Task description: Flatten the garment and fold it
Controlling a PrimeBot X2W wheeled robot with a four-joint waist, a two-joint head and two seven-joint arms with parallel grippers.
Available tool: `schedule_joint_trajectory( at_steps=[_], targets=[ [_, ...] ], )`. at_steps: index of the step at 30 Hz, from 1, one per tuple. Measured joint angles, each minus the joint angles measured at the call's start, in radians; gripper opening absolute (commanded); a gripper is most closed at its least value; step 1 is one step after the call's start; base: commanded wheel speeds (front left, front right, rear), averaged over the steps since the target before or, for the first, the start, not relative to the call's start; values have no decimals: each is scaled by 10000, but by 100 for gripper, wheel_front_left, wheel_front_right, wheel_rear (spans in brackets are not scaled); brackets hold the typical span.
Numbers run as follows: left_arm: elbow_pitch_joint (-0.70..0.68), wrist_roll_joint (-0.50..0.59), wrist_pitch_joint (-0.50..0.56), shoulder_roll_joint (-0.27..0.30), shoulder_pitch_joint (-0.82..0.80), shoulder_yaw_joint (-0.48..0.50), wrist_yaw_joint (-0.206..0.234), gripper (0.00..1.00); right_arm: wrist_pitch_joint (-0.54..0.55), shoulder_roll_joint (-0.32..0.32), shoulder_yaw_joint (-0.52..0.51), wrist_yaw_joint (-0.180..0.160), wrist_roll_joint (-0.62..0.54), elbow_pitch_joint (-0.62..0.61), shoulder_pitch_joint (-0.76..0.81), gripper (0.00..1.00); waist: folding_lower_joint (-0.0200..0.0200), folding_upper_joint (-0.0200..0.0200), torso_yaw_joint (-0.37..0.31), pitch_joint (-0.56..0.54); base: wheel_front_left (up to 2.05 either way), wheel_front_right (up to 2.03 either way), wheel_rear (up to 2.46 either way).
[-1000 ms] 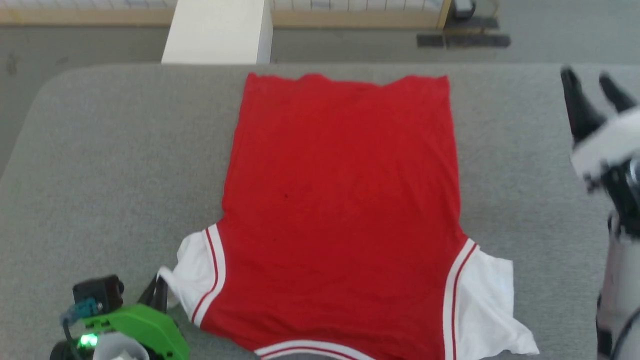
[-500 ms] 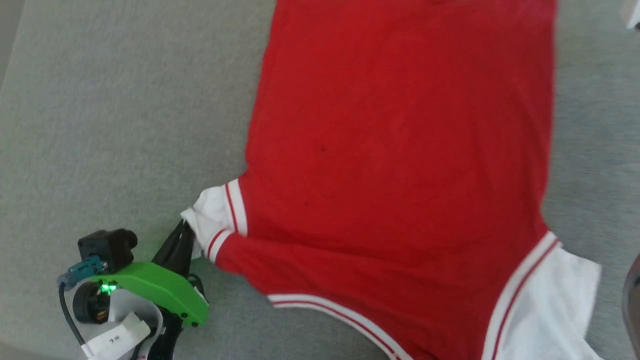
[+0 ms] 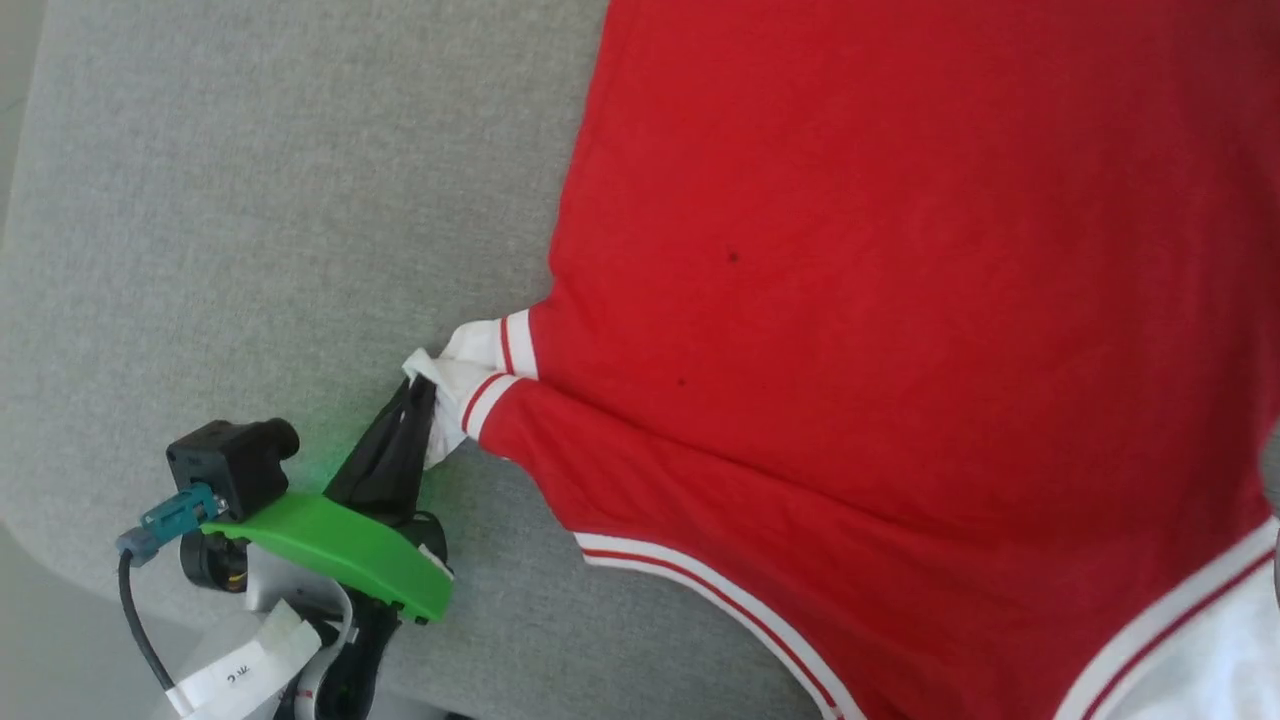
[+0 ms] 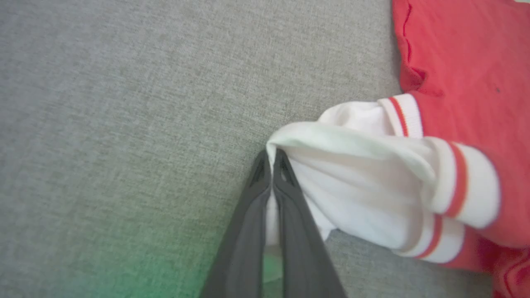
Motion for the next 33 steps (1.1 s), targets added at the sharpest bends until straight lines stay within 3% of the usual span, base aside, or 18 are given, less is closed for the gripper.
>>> schedule_joint_trajectory(
  at_steps=[4, 6, 14, 21, 27, 33],
  targets=[
    [-142, 0, -31, -10, -23, -21, -73, 0, 529, -61, 29, 0, 88, -495, -42, 100, 0, 0, 136, 250, 0, 0, 0],
    [-182, 0, -33, -10, -23, -13, -73, 0, 775, -52, -40, -2, 221, -709, -58, 0, 0, 0, 141, 310, 0, 0, 0],
    [31, 50, -23, 77, -35, -29, -58, 0, 393, 236, -491, 0, 740, -1162, 456, 0, 0, 0, -41, -84, 0, 0, 0],
    [491, 92, 261, 86, -5, -245, 194, 0, -387, -867, 247, 2, 2029, -2219, 1432, 0, 1, 0, -302, -1152, 0, 0, 0],
    [767, 92, 462, 92, 525, -431, 418, 0, -368, -1666, 451, 0, 3791, -3948, 3915, 0, 0, 0, -772, -2232, 0, 0, 0],
    [947, 90, 593, 203, 991, -431, 698, 0, -288, -1212, -217, 0, 4905, -5946, 7529, 0, -1, 0, -1508, -3234, 0, 0, 0]
  ],
)
